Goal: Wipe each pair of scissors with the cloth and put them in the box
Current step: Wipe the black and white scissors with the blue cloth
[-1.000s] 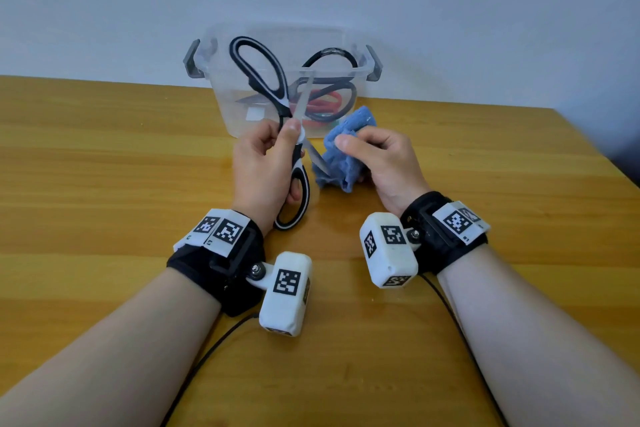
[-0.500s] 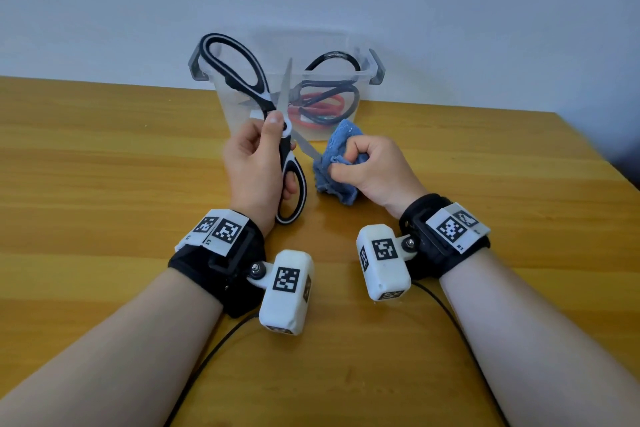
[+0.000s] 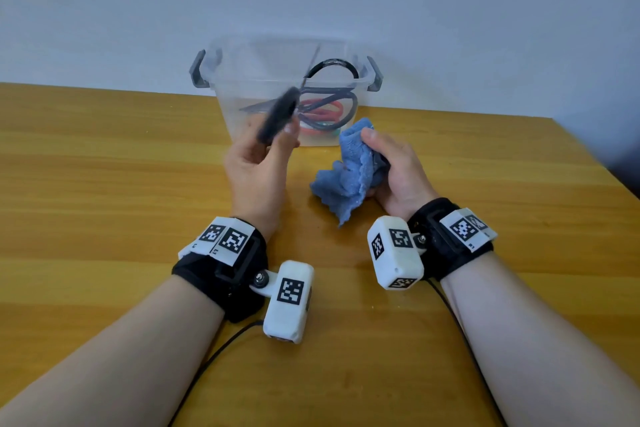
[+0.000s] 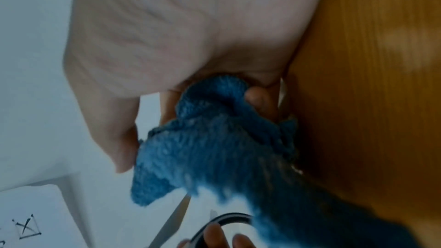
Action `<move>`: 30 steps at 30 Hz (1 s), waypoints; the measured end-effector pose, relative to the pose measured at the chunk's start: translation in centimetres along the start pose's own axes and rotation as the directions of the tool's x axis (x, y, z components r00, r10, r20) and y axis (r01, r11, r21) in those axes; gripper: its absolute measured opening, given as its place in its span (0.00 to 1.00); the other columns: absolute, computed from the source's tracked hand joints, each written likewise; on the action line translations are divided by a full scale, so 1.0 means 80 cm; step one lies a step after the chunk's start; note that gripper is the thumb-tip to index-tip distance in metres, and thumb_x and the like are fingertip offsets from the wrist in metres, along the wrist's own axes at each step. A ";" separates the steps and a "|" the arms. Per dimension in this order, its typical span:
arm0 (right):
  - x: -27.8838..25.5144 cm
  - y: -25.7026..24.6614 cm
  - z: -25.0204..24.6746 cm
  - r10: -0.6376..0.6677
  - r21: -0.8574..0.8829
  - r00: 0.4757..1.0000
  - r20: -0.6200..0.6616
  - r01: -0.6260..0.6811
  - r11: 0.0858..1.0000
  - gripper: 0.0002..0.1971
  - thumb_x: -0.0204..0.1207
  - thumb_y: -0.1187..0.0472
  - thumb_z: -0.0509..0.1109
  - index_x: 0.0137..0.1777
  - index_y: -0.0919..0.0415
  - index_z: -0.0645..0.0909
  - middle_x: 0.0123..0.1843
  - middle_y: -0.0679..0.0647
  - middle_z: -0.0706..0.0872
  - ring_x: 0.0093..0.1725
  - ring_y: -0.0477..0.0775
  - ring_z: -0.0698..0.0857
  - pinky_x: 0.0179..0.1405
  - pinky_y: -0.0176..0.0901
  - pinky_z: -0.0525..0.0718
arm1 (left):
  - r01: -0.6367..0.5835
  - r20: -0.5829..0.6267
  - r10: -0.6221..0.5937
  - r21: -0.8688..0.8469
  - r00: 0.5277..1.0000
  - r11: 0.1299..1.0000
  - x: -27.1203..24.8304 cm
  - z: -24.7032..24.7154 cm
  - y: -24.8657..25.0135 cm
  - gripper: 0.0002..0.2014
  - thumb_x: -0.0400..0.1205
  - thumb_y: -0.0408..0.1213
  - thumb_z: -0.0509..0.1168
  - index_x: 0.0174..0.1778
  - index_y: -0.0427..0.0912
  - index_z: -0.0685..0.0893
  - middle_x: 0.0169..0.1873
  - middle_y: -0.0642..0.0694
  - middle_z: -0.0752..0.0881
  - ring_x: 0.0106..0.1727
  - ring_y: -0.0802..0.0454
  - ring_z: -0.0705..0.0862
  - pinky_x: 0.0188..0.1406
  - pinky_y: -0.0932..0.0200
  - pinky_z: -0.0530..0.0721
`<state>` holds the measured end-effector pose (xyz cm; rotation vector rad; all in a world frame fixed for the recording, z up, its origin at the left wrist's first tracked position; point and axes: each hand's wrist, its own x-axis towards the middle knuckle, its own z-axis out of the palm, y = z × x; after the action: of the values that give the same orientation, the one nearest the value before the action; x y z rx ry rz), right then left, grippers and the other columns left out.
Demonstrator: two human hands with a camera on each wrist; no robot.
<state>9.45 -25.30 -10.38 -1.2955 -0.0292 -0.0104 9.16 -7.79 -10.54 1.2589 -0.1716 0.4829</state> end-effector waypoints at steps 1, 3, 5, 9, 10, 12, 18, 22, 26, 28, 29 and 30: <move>-0.001 -0.001 0.001 0.007 0.000 0.999 0.036 -0.007 1.000 0.21 0.61 0.38 0.83 0.36 0.57 0.87 0.34 0.61 0.84 0.37 0.67 0.78 0.33 0.53 0.71 | -0.013 0.036 0.012 0.015 0.999 1.000 0.000 -0.001 -0.001 0.15 0.76 0.45 0.73 0.57 0.44 0.91 0.49 0.43 0.86 0.52 0.50 0.87 0.53 0.63 0.83; -0.002 -0.001 0.002 -0.005 -0.003 0.994 0.111 0.005 1.000 0.32 0.58 0.28 0.82 0.43 0.58 0.90 0.39 0.65 0.84 0.32 0.61 0.79 0.26 0.46 0.68 | -0.025 0.102 0.019 0.055 0.995 0.998 -0.001 -0.002 -0.002 0.16 0.76 0.38 0.76 0.60 0.49 0.91 0.56 0.41 0.85 0.59 0.49 0.87 0.62 0.61 0.84; -0.002 -0.003 0.002 -0.027 -0.018 0.987 0.156 0.030 0.999 0.37 0.54 0.23 0.79 0.45 0.58 0.92 0.41 0.66 0.85 0.30 0.59 0.81 0.22 0.43 0.73 | -0.033 0.137 0.017 0.114 0.990 0.993 0.000 -0.004 -0.004 0.19 0.76 0.31 0.74 0.63 0.45 0.91 0.59 0.39 0.84 0.63 0.47 0.87 0.66 0.57 0.84; 0.001 -0.003 -0.003 -0.004 -0.040 0.987 0.162 0.011 0.999 0.47 0.42 0.24 0.84 0.49 0.64 0.88 0.40 0.57 0.93 0.37 0.52 0.91 0.34 0.39 0.87 | -0.051 0.136 0.021 0.215 0.990 0.975 0.001 -0.005 -0.004 0.20 0.76 0.24 0.68 0.63 0.43 0.92 0.60 0.36 0.85 0.64 0.51 0.84 0.70 0.57 0.82; 0.001 -0.003 -0.005 -0.009 -0.051 0.985 0.174 0.018 0.999 0.47 0.43 0.24 0.84 0.50 0.65 0.88 0.42 0.56 0.93 0.39 0.53 0.91 0.38 0.40 0.88 | -0.052 0.129 0.024 0.225 0.991 0.973 0.001 -0.005 -0.005 0.20 0.77 0.23 0.68 0.62 0.43 0.92 0.60 0.36 0.85 0.64 0.52 0.84 0.71 0.56 0.82; 0.002 -0.003 -0.009 -0.008 -0.084 0.978 0.207 0.026 0.996 0.38 0.50 0.30 0.87 0.48 0.63 0.90 0.42 0.56 0.92 0.39 0.53 0.90 0.39 0.42 0.88 | -0.064 0.119 0.034 0.254 0.992 0.965 0.002 -0.006 -0.007 0.20 0.77 0.22 0.67 0.61 0.44 0.93 0.60 0.38 0.86 0.65 0.51 0.84 0.72 0.55 0.81; -0.005 -0.002 -0.003 -0.024 -0.154 0.985 0.168 0.051 0.987 0.07 0.76 0.72 0.71 0.46 0.63 0.91 0.39 0.59 0.92 0.36 0.56 0.91 0.34 0.43 0.89 | -0.134 0.117 0.093 0.420 0.989 0.898 0.006 -0.010 -0.016 0.13 0.79 0.29 0.73 0.52 0.53 0.92 0.57 0.50 0.84 0.64 0.55 0.83 0.69 0.60 0.78; -0.006 -0.003 -0.006 -0.022 -0.094 0.990 0.136 0.035 0.995 0.12 0.81 0.78 0.62 0.48 0.67 0.87 0.35 0.57 0.91 0.30 0.52 0.89 0.26 0.38 0.85 | 0.060 0.024 -0.072 0.318 0.997 0.946 0.007 -0.010 -0.018 0.14 0.80 0.35 0.77 0.37 0.46 0.77 0.33 0.48 0.78 0.33 0.60 0.77 0.39 0.65 0.77; -0.005 -0.001 -0.006 -0.030 -0.088 0.991 0.132 0.042 0.995 0.10 0.79 0.75 0.64 0.44 0.68 0.88 0.35 0.59 0.91 0.29 0.53 0.89 0.25 0.39 0.85 | 0.158 0.099 -0.197 0.309 0.975 0.938 0.005 -0.006 -0.016 0.17 0.87 0.44 0.70 0.39 0.35 0.84 0.28 0.43 0.87 0.29 0.53 0.86 0.31 0.61 0.81; -0.004 0.000 -0.007 -0.030 -0.097 0.992 0.124 0.043 0.994 0.10 0.80 0.75 0.64 0.42 0.70 0.86 0.34 0.60 0.90 0.29 0.54 0.88 0.27 0.39 0.85 | 0.162 0.151 -0.224 0.338 0.963 0.927 0.003 -0.004 -0.014 0.17 0.88 0.46 0.69 0.41 0.36 0.89 0.34 0.47 0.92 0.35 0.51 0.91 0.32 0.61 0.82; -0.004 0.000 -0.008 -0.030 -0.102 0.991 0.128 0.043 0.994 0.11 0.81 0.75 0.63 0.42 0.71 0.86 0.34 0.61 0.90 0.29 0.54 0.88 0.29 0.40 0.86 | 0.159 0.173 -0.231 0.353 0.957 0.922 0.003 -0.004 -0.014 0.17 0.88 0.47 0.69 0.44 0.37 0.90 0.37 0.47 0.93 0.38 0.49 0.92 0.33 0.61 0.82; -0.004 0.001 -0.008 -0.028 -0.106 0.991 0.134 0.043 0.993 0.10 0.81 0.75 0.63 0.43 0.72 0.86 0.34 0.62 0.90 0.30 0.55 0.88 0.30 0.41 0.86 | 0.155 0.182 -0.232 0.356 0.956 0.922 0.003 -0.003 -0.014 0.16 0.88 0.48 0.68 0.46 0.37 0.90 0.40 0.47 0.93 0.39 0.48 0.93 0.33 0.60 0.82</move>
<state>9.16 -25.91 -10.62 -1.4029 -0.1675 0.0440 9.81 -7.73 -11.50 1.6509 -0.1523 0.2008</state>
